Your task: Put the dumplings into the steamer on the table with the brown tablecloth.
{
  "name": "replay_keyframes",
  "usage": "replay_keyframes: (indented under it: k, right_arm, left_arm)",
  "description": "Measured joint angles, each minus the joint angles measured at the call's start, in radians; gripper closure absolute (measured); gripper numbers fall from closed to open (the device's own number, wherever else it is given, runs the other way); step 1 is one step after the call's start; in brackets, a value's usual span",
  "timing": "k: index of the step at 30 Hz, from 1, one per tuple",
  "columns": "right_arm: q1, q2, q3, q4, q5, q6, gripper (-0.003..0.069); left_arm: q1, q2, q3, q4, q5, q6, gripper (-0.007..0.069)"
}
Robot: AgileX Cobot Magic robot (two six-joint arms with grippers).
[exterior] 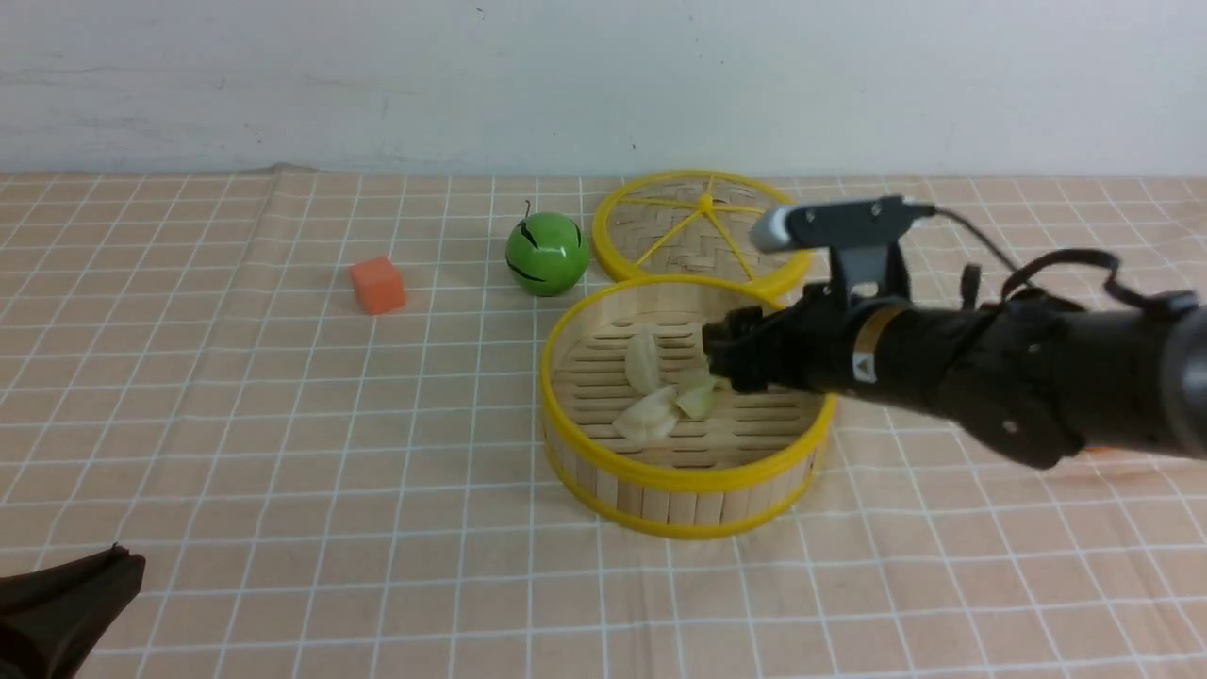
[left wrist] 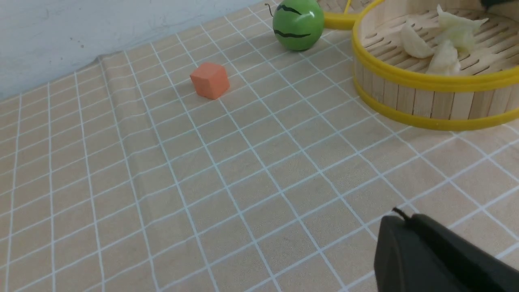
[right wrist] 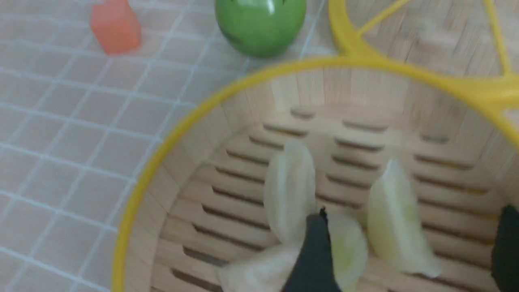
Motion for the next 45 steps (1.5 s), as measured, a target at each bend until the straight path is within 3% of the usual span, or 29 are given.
replay_keyframes:
  k: [8,12,14,19,23,27,38,45]
  right_arm:
    - [0.0,-0.428,0.0,-0.134,0.193,0.0,0.0168]
    - [0.0,-0.73,0.005,-0.303,0.453,0.0,0.0297]
    - [0.0,-0.786,0.013,-0.32,0.526,0.0,0.033]
    - [0.0,-1.078,0.179,-0.348,0.692,0.017,0.0515]
    - [0.0,-1.227,0.346,-0.382,0.627,0.047,0.0588]
    - [0.0,-1.37,0.584,-0.459,0.39,0.129,0.0653]
    - [0.0,-1.383,0.996,-0.575,-0.071,0.458,0.0664]
    - [0.0,-1.45,1.036,-0.538,-0.015,0.64,0.0662]
  left_arm:
    - [0.0,0.0,0.0,0.0,0.0,0.0,0.0608]
    - [0.0,0.0,0.0,0.0,0.0,0.0,0.0605]
    - [0.0,0.0,0.0,0.0,0.0,0.0,0.0604]
    - [0.0,0.0,0.0,0.0,0.0,0.0,0.0597]
    - [0.0,0.0,0.0,0.0,0.0,0.0,0.0596]
    - [0.0,0.0,0.0,0.0,0.0,0.0,0.0592]
    - [0.0,0.0,0.0,0.0,0.0,0.0,0.0584]
    - [0.0,0.0,0.0,0.0,0.0,0.0,0.0572]
